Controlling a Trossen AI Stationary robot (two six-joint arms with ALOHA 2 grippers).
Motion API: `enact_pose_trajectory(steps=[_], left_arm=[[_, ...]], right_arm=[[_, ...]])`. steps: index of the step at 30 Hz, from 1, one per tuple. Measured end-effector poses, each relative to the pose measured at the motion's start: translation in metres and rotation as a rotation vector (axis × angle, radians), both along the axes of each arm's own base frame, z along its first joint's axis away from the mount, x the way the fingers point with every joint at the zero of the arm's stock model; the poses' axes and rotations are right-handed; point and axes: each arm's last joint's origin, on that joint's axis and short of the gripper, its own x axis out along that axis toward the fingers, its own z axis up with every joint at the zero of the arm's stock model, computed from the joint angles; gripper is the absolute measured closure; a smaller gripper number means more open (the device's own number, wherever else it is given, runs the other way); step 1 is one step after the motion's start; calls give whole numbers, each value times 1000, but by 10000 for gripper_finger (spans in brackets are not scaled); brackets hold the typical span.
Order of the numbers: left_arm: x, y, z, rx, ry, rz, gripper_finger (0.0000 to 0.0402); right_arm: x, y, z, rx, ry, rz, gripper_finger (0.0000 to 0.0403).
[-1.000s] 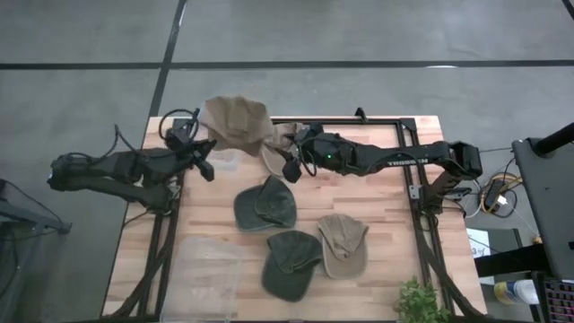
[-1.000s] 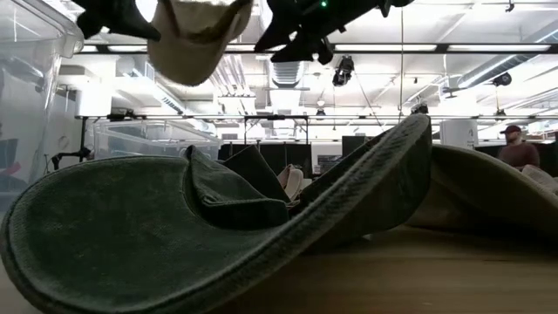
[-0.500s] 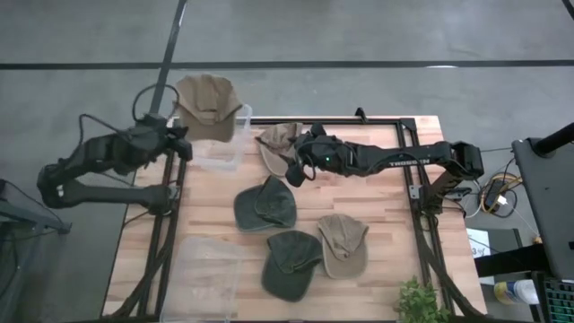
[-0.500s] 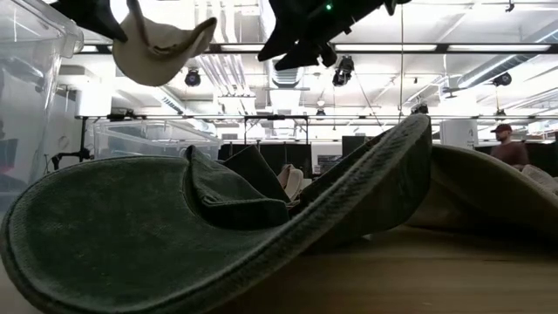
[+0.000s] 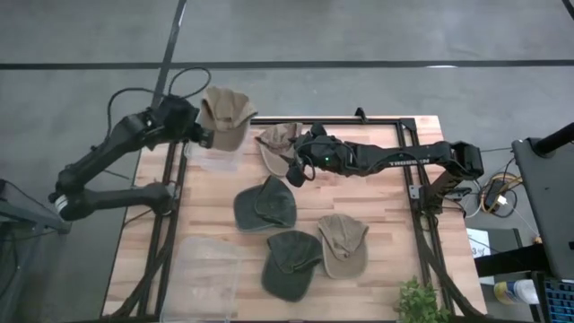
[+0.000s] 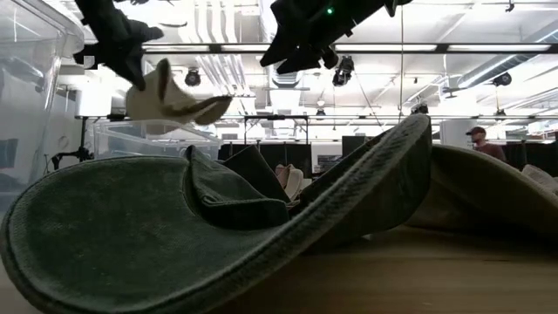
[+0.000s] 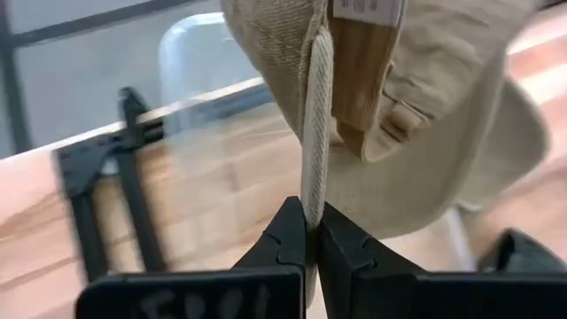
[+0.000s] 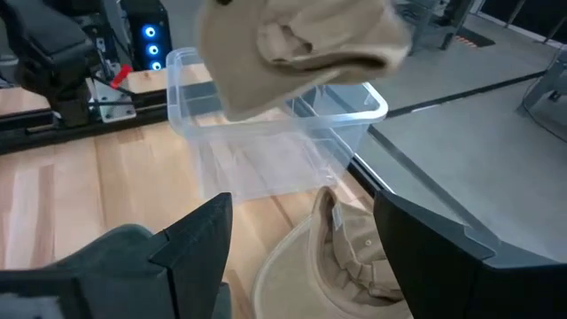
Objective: Pick and place caps into container
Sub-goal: Put the top right brown cap into the top transparent container
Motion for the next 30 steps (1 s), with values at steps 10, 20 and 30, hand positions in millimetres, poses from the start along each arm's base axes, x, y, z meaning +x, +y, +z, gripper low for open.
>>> enact_pose_trajectory(steps=[10, 20, 30], left_arm=[[6, 29, -20, -199, 106, 8, 394], [22, 47, -43, -318, 214, -41, 383], [30, 55, -58, -395, 239, -57, 374]], right_arm=[[0, 0, 0, -9, 7, 8, 143], [0, 0, 0, -8, 6, 7, 140], [0, 0, -1, -6, 7, 7, 149]])
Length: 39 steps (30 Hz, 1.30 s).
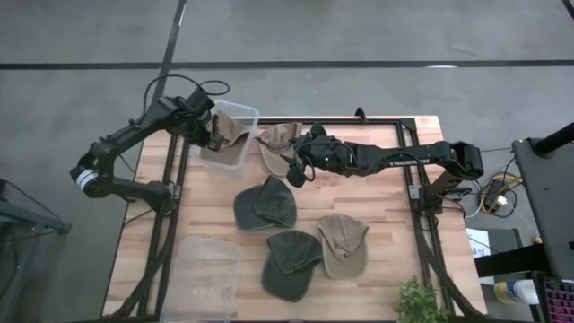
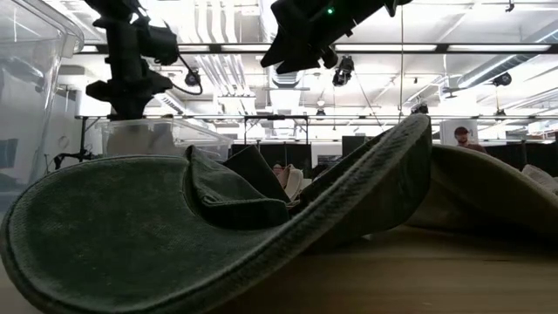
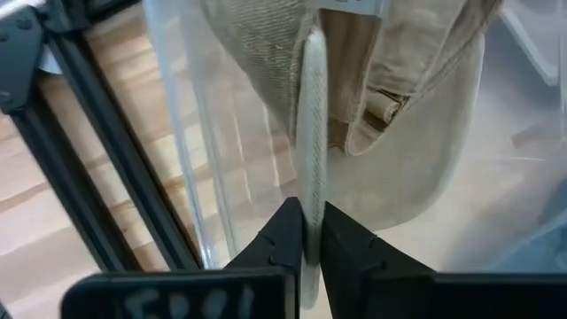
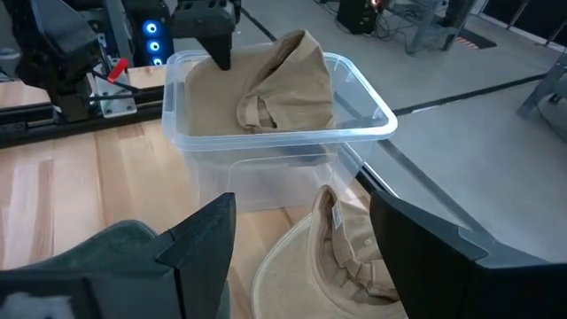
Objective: Pick and place caps into container
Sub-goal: Put the top right brown cap into the top transparent container, then put the top brown cap into the top transparent container
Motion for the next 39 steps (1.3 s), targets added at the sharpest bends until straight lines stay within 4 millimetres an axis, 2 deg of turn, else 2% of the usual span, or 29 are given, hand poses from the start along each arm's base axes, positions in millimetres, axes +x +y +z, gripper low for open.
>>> enact_pose_trajectory(steps=[3, 7, 14, 20, 27, 34, 39], left_arm=[[2, 2, -7, -25, 14, -30, 361], [4, 4, -13, -35, 41, -82, 322], [3, 5, -7, 26, 78, -82, 249], [-3, -1, 21, 132, 21, -127, 239], [-17, -19, 60, 297, -98, -144, 239], [-32, -43, 92, 467, -364, -206, 239], [-41, -57, 110, 564, -535, -249, 239]], right_arm=[[0, 0, 0, 0, 1, 0, 145], [0, 0, -1, 2, 3, -1, 140], [0, 0, -4, 22, 0, -12, 136], [-5, -10, -15, 84, 19, -69, 146], [-18, -41, -28, 227, 77, -236, 152], [-26, -79, -41, 419, 60, -279, 158], [-28, -105, -59, 523, 84, -317, 168]])
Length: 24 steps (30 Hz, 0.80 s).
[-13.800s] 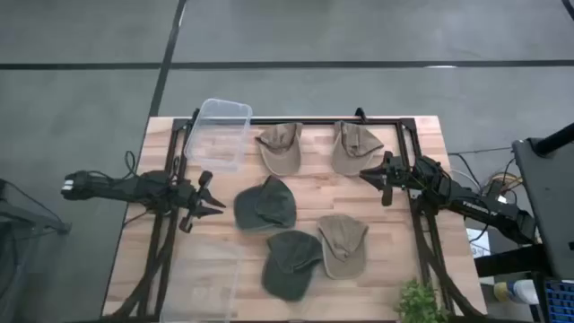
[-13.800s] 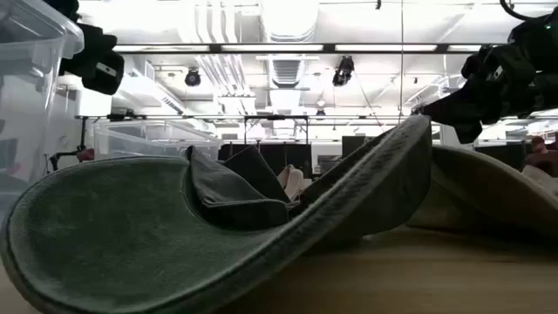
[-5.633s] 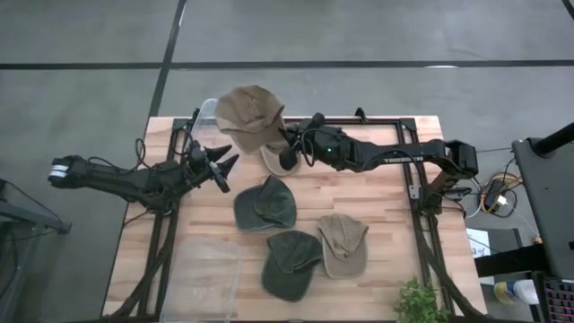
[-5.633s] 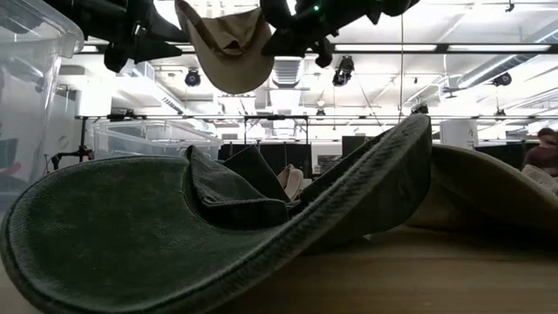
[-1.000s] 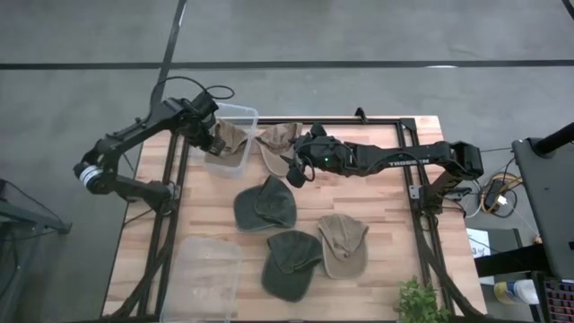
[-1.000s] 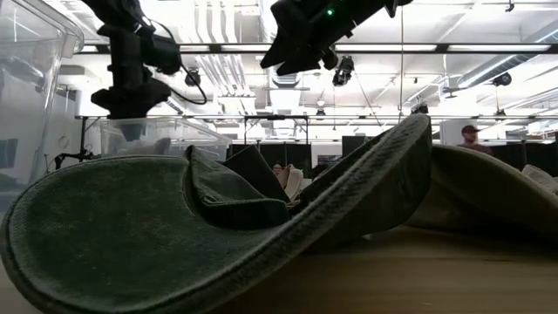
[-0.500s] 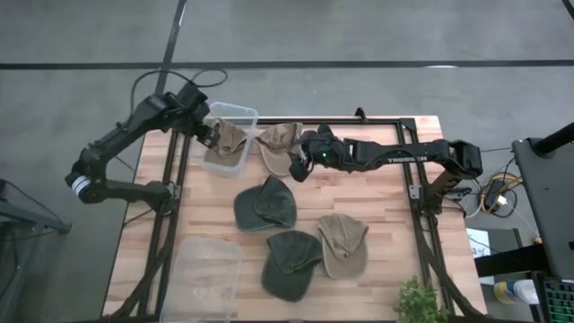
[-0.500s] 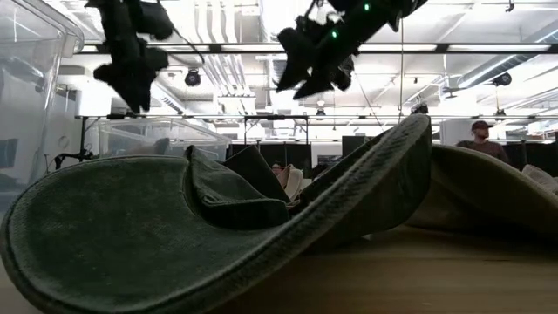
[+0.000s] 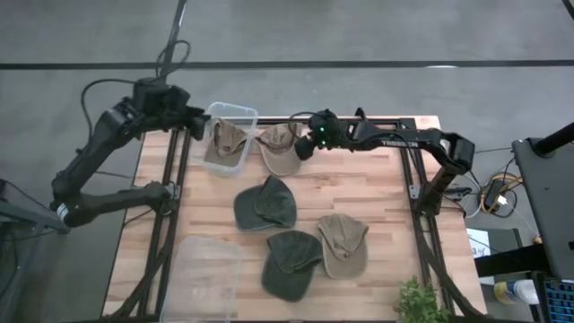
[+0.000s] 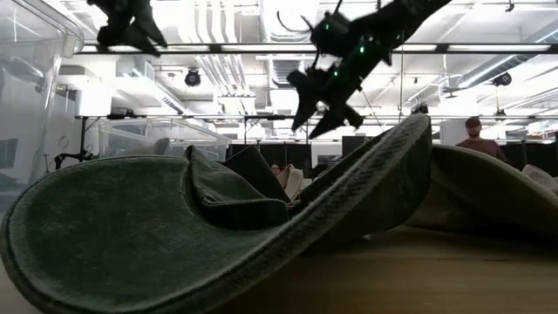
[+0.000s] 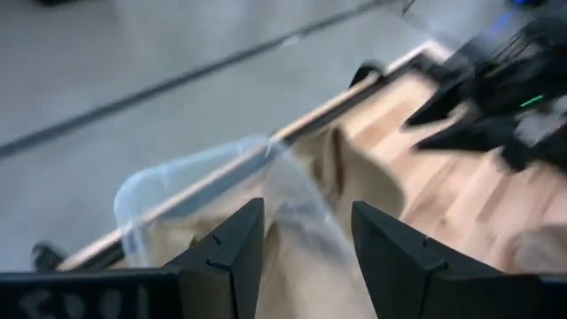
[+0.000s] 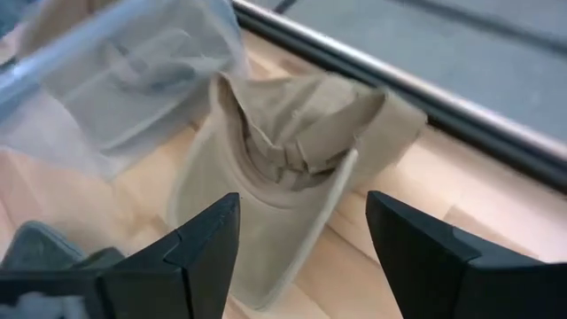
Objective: Pick and place caps into container
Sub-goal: Put the top brown cap into the top transparent container
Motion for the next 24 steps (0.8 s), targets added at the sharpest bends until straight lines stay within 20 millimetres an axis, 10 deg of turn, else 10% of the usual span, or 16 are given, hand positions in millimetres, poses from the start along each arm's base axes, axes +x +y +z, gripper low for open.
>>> enact_pose_trajectory(steps=[18, 24], left_arm=[[-9, -11, 8, 72, -65, -5, 239], [-9, -11, 8, 79, -61, -8, 239]], right_arm=[[36, -33, -68, 169, 100, -3, 177], [48, -39, -76, 193, 188, 12, 237]])
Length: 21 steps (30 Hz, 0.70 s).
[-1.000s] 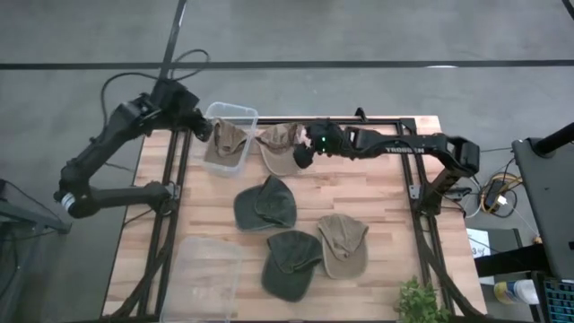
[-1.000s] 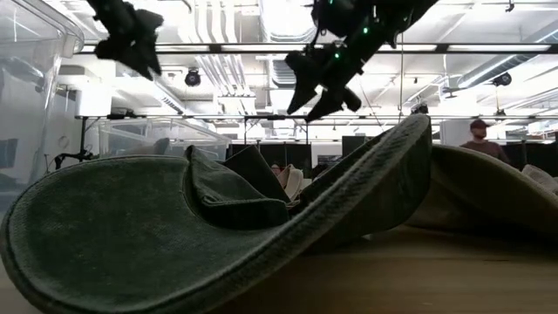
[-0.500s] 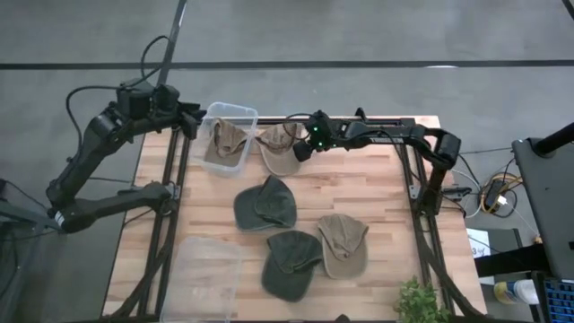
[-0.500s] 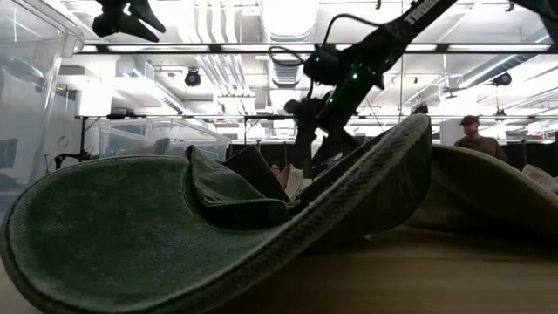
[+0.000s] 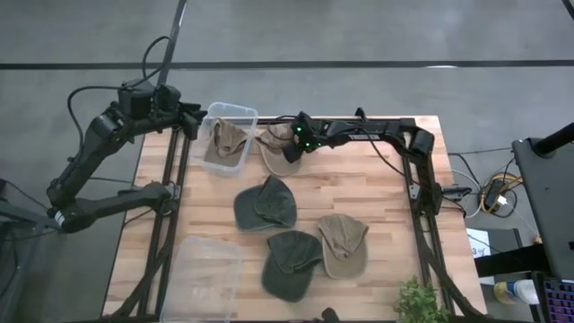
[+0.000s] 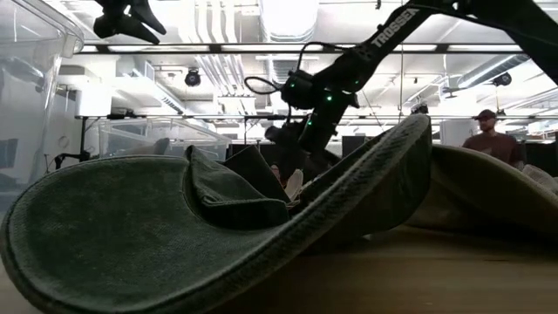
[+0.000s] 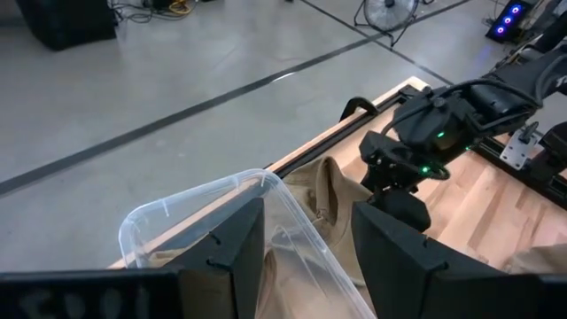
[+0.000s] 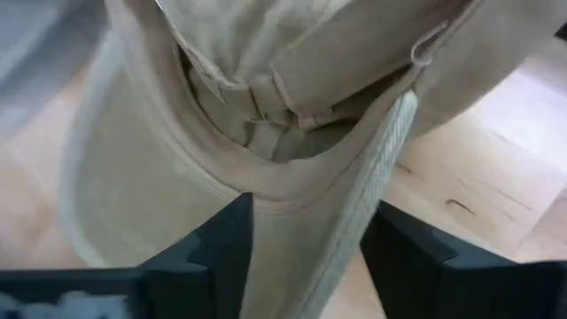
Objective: Pick and place caps into container
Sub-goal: Put the top brown cap into the top transparent container
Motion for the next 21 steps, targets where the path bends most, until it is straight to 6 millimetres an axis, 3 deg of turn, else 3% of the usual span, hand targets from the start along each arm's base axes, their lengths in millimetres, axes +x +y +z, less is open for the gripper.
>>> enact_pose_trajectory(steps=[7, 14, 21], left_arm=[[0, 0, 0, 5, 5, -4, 239], [3, 3, -8, -7, 18, -5, 239], [6, 6, -14, -4, 17, -5, 239]], right_arm=[[2, -1, 5, -9, 48, 35, 378], [-10, 4, 28, -43, 87, 37, 391], [-30, 10, 77, -151, 68, -6, 392]])
